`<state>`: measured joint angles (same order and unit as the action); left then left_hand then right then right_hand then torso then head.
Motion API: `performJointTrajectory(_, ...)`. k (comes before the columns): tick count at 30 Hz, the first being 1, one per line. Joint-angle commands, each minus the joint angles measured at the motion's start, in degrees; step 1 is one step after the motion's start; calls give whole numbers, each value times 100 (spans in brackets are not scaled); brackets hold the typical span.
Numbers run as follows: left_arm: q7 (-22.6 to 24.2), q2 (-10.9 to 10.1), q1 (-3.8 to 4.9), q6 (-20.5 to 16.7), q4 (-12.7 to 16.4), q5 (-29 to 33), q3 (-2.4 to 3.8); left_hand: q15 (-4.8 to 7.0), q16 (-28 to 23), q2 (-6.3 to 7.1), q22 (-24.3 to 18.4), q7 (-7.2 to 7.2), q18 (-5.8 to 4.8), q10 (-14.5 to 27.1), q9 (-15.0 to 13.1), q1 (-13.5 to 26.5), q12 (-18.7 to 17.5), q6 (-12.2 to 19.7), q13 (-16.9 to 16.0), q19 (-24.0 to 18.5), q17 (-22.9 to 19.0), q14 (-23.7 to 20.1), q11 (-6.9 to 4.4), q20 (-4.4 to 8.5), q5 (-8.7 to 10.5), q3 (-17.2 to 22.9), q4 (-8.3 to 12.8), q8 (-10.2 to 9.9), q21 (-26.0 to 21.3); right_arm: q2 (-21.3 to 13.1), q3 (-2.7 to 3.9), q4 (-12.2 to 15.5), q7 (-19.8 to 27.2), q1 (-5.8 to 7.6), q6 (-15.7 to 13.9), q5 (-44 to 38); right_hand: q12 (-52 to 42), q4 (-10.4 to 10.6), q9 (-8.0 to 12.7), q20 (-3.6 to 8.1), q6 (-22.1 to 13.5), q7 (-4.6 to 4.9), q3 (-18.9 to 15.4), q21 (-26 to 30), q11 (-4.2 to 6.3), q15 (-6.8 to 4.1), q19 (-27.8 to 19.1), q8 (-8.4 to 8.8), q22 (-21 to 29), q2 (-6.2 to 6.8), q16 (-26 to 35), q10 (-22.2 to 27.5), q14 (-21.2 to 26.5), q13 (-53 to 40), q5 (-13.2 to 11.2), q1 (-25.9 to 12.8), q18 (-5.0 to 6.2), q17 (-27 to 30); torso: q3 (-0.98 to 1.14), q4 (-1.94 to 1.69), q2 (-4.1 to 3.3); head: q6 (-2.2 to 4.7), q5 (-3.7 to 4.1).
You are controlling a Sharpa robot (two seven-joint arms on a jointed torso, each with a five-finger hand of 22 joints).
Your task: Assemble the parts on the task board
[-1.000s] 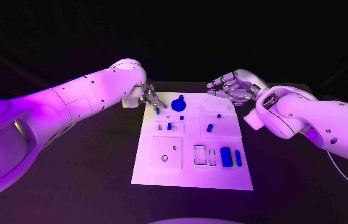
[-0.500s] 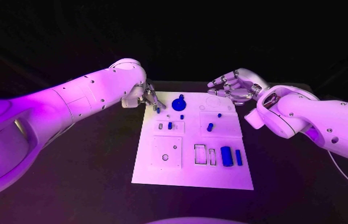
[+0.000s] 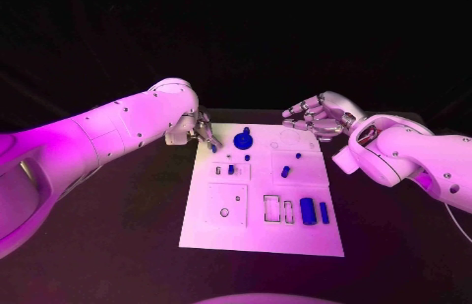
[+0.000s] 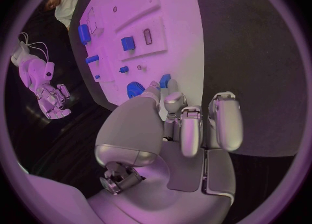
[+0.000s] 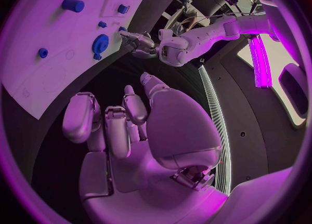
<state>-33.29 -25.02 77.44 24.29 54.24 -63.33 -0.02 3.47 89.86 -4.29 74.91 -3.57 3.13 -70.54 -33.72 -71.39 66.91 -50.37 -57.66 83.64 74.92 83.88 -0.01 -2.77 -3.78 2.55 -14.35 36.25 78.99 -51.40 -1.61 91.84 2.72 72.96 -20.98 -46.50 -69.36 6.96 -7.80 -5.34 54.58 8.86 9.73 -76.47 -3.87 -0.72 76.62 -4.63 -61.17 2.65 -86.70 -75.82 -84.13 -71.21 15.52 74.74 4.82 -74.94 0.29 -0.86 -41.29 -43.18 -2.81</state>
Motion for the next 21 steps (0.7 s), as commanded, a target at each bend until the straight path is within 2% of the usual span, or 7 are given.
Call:
performJointTrajectory(1, 97, 1, -1, 52, 3, 4, 1, 47, 14, 5, 358, 22, 6, -1, -20, -77, 7, -19, 10, 14, 1508, 612, -57, 34, -21, 50, 7, 36, 14, 16, 0, -15, 45, -5, 47, -10, 29, -3, -10, -13, -25, 16, -18, 32, -4, 24, -39, 7, 12, -30, 30, 24, -460, 9, 36, 32, 85, -981, 2, 0, 1, -10, 5)
performJointTrajectory(17, 97, -1, -1, 235, -13, 51, 1, 56, 14, 3, 386, 40, 0, -51, -62, -128, 53, -40, -48, 27, 1508, 612, -70, 41, -21, 76, 16, 90, 35, 36, 0, -48, 20, -14, 85, -10, 30, -4, -10, -13, -24, 17, -17, 37, -4, 25, -44, 7, 21, -33, 33, 25, -459, 11, 38, 35, 87, -978, 2, 1, 3, -23, -4)
performJointTrajectory(19, 102, -5, -1, 234, -12, 95, 0, 72, 14, -17, 394, 64, -1, -63, -92, -259, 55, -31, -51, 31, 1508, 612, -92, 53, -29, 151, 88, 120, 39, 36, 0, -48, 20, -14, 86, -10, 30, -4, -10, -13, -24, 17, -17, 37, -4, 25, -44, 7, 21, -33, 33, 25, -459, 11, 38, 35, 87, -978, 4, 0, 1, -26, -5)
performJointTrajectory(21, 111, -10, -1, 231, -8, 133, 0, 107, 14, -67, 407, 107, -2, -53, -115, -617, 34, 34, -42, 35, 1508, 612, -134, 79, -56, 390, 315, 121, 45, 36, 0, -47, 20, -15, 87, -10, 30, -4, -10, -13, -24, 17, -17, 37, -4, 25, -44, 7, 21, -33, 33, 25, -459, 11, 38, 35, 87, -978, 4, 0, 0, -27, -5)
